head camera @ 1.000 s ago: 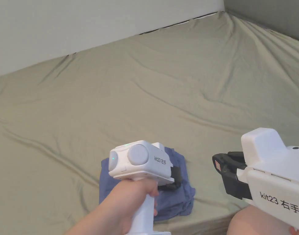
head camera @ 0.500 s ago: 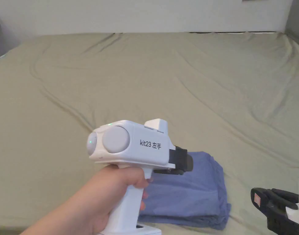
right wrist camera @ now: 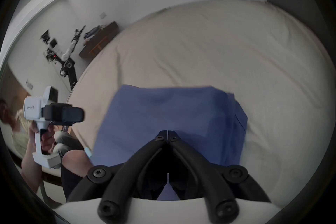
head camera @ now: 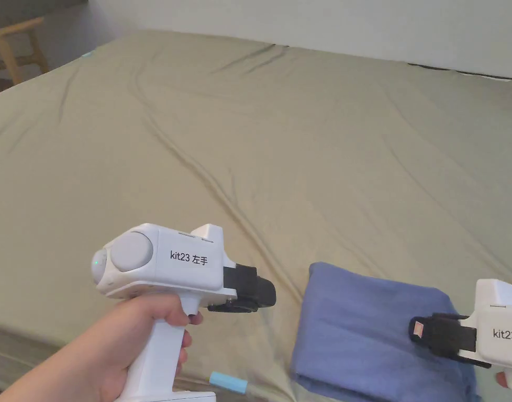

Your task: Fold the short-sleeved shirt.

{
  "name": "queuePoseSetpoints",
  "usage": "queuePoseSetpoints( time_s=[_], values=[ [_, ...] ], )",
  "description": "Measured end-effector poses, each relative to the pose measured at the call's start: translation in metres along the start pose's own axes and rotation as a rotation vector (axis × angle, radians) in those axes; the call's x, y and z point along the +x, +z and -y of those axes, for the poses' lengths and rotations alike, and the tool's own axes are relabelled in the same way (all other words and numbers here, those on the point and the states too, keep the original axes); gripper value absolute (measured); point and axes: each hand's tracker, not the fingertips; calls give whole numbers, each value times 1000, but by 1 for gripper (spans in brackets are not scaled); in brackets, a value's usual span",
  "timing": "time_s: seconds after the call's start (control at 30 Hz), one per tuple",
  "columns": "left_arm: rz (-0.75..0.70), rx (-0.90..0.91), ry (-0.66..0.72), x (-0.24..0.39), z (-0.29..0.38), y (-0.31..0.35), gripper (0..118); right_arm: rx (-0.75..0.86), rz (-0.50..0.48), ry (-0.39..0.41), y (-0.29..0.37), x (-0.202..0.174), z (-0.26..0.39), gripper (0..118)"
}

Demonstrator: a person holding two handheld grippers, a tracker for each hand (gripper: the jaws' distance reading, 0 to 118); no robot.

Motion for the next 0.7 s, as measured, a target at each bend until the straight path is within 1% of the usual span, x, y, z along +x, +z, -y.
queuePoseSetpoints(
  time_s=[0.03, 0.07, 0.1, 0.13, 0.17, 0.2, 0.23, 0.27, 0.3, 0.33, 0.37, 0.47, 0.5, 0.53, 0.57, 0.63, 0.7],
  values=[
    [20, -7, 7, -3, 0, -2, 0, -23, 38, -18, -7, 12, 3, 0],
    [30, -13, 0, -4, -1, -4, 0, -47, 51, -17, -11, 22, 8, 0],
    [51, -20, -7, -5, -1, -6, 0, -32, 4, -23, -11, 32, 11, 0],
    [76, -16, -11, -5, -1, -9, 0, 8, -81, -67, -8, 40, 11, 0],
    [101, -21, -11, -6, -2, -12, 0, -9, -86, -123, -6, 44, 10, 0],
    [134, -37, -10, -7, -4, -17, 5, -12, -71, -149, -4, 46, 11, 0],
    [151, -66, -2, -9, -6, -24, 17, -11, -62, -112, -3, 42, 13, 0],
    [179, -96, 10, -11, -7, -33, 46, -11, -60, -63, -3, 40, 12, 0],
    [195, -113, 25, -11, -8, -40, 71, -11, -52, -21, -2, 37, 12, 0],
    [199, -117, 25, -10, -7, -48, 90, -14, -49, -8, -2, 37, 11, 0],
    [220, -129, 28, -8, -6, -56, 104, -15, -50, -25, -1, 33, 12, 0],
    [304, -150, 53, -2, -8, -79, 105, -16, -61, -29, 0, 35, 13, 0],
    [311, -151, 59, 2, -8, -87, 105, -15, -67, -30, 0, 36, 14, 0],
    [601, -83, 135, 20, -13, -95, 105, -13, -76, -36, 0, 37, 14, 0],
    [563, -106, 133, 22, -14, -103, 105, -12, -86, -45, 0, 39, 15, 0],
    [557, -129, 138, 31, -13, -120, 105, -12, -104, -70, -4, 50, 14, 0],
    [649, -129, 133, 42, -12, -129, 104, -15, -113, -79, -4, 52, 14, 0]
  ],
)
